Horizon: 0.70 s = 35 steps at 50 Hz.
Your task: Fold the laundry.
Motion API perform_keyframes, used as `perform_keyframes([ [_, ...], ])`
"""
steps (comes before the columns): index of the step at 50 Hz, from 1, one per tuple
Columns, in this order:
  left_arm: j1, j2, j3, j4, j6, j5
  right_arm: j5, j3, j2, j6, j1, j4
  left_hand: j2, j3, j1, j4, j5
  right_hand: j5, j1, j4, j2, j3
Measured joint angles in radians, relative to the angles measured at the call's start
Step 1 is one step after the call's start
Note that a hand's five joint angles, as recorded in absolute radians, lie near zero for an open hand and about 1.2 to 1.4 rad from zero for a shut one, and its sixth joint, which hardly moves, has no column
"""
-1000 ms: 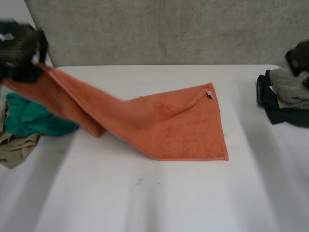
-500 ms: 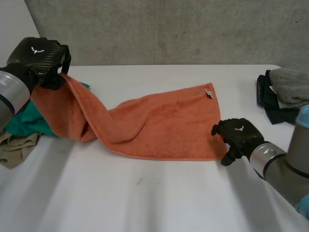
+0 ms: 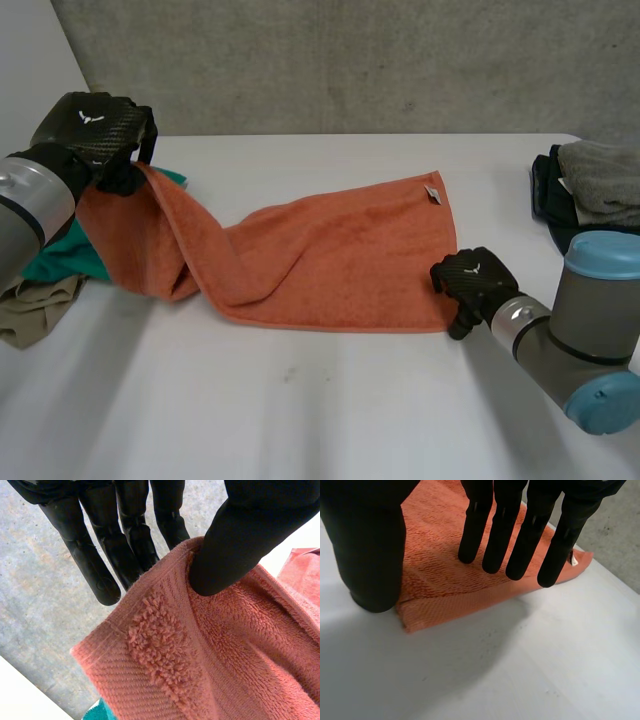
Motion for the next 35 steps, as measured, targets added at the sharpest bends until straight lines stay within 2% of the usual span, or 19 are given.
perform_keyframes([
  [14,0.000,0.002,0.005,0.000,0.000,0.000,-0.002,-0.093,0.037,0.001,0.025,-0.031,0.000,0.000,0.000,0.000,0.000,0.122,0.032,0.035,0.033,0.036],
  [21,0.000,0.000,-0.005,0.000,0.000,0.000,0.000,-0.164,0.089,0.001,0.029,-0.025,0.000,0.000,0.000,0.000,0.000,0.487,0.381,0.400,0.408,0.396],
  [26,0.002,0.000,-0.010,-0.002,0.001,-0.003,0.004,-0.186,0.075,0.001,0.025,-0.017,0.000,0.000,0.000,0.000,0.000,0.513,0.383,0.454,0.435,0.440],
  [32,0.012,0.025,-0.026,-0.025,0.009,-0.018,0.005,-0.179,-0.118,-0.011,0.007,0.107,0.000,0.000,0.000,0.000,0.000,0.513,0.383,0.456,0.435,0.440],
  [35,0.022,0.067,-0.044,-0.060,0.016,-0.023,0.002,-0.193,-0.253,-0.037,-0.034,0.245,0.000,0.000,0.000,0.000,0.000,0.513,0.382,0.456,0.435,0.440],
])
